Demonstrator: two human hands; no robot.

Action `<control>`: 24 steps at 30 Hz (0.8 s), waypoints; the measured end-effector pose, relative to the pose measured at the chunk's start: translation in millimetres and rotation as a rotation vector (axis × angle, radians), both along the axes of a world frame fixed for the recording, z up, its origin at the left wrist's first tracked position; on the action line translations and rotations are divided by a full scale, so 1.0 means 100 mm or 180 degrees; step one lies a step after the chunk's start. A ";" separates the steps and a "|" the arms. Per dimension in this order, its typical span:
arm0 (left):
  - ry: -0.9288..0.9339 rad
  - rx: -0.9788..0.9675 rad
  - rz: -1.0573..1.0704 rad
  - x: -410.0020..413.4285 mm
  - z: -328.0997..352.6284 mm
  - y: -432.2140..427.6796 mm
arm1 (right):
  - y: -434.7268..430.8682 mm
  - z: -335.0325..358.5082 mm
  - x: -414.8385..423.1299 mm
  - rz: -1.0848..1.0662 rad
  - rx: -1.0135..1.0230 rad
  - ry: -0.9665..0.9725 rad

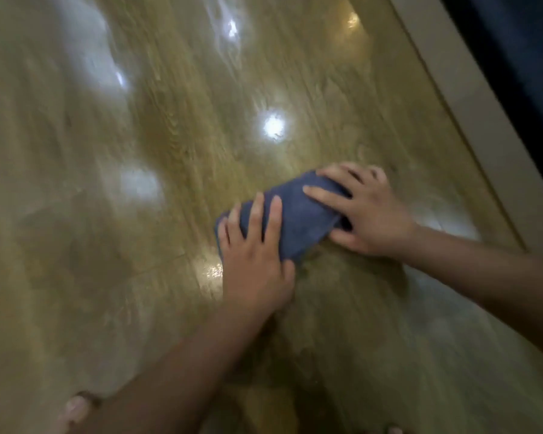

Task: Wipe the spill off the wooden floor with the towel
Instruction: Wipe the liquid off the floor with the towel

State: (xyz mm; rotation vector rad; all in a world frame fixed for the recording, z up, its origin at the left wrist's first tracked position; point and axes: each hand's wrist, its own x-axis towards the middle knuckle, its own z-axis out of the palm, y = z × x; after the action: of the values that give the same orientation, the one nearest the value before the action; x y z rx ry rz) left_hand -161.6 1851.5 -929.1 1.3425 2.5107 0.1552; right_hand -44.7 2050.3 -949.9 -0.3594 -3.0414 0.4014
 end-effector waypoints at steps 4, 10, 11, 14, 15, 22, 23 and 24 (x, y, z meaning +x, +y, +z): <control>-0.0671 -0.0155 -0.0791 0.99 0.14 -0.18 | -0.27 -0.03 1.37 -0.0242 -0.0159 0.0011; 0.0318 -0.0058 -0.2615 0.73 -0.11 1.23 | -0.06 0.05 2.01 -0.1806 0.0031 0.0028; 0.0615 -0.0248 -0.2805 0.75 -0.08 1.53 | 0.01 0.05 2.02 -0.2049 0.0031 0.0022; 0.0775 -0.0446 -0.3079 0.93 0.06 2.10 | 0.15 0.09 2.05 -0.2505 0.0006 0.0023; 0.0690 -0.0468 -0.3101 0.96 0.07 2.16 | 0.15 0.11 2.03 -0.2610 0.0021 0.0047; 0.0250 -0.0343 -0.4100 0.49 0.04 0.49 | -1.72 0.08 1.79 -0.2355 -0.0525 0.0041; 0.0360 -0.0579 -0.4317 0.31 0.08 0.07 | -2.03 0.08 1.74 -0.1930 -0.0620 0.0068; 0.0394 -0.0763 -0.4476 0.14 0.14 -0.23 | -2.23 0.05 1.68 -0.1573 -0.0669 0.0067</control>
State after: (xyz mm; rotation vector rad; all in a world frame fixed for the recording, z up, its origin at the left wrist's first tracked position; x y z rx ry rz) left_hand -147.8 1828.5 -914.8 2.5929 1.0691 -0.5032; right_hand 123.2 1826.8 -944.6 -1.0743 -2.7526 0.6746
